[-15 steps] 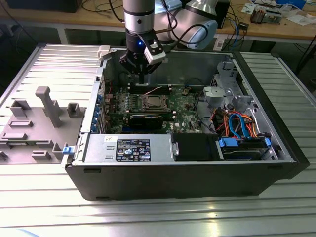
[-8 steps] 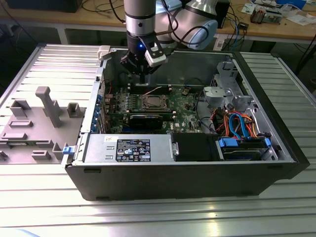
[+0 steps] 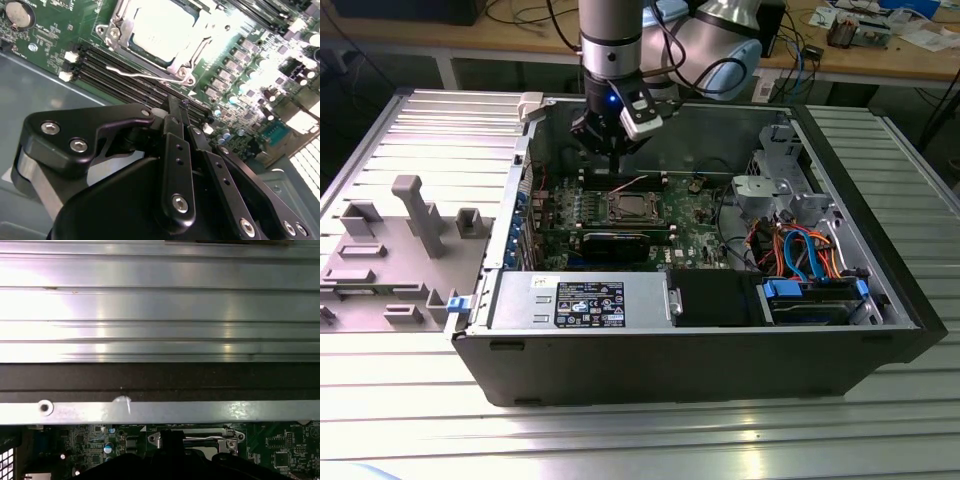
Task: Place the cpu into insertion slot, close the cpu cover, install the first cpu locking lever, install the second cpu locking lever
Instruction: 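Install the first cpu locking lever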
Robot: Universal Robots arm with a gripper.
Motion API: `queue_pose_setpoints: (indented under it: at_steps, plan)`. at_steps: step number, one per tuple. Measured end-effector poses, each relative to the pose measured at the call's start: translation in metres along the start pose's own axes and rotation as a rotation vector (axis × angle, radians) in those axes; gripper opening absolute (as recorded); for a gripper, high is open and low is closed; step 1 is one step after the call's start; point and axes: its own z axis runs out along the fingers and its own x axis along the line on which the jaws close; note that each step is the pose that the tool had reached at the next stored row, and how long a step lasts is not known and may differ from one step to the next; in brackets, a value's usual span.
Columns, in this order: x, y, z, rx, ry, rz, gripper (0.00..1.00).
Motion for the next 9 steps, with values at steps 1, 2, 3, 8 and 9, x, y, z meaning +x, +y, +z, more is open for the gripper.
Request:
queue_pose_setpoints:
  at_steps: [1,2,3,8,9]
  plan:
    - [-0.0011,0.0002,0.0006,0.0,0.0001,0.0,0.11]
    - [-0.0025,0.0004,0.0016,0.0002,0.0,0.0,0.11]
    - [-0.0034,0.0006,0.0026,0.0009,-0.0001,0.0,0.11]
    - [-0.0086,0.0025,0.0088,0.006,0.0001,-0.006,0.11]
    - [-0.0097,0.0028,0.0092,0.0059,0.0001,-0.006,0.11]
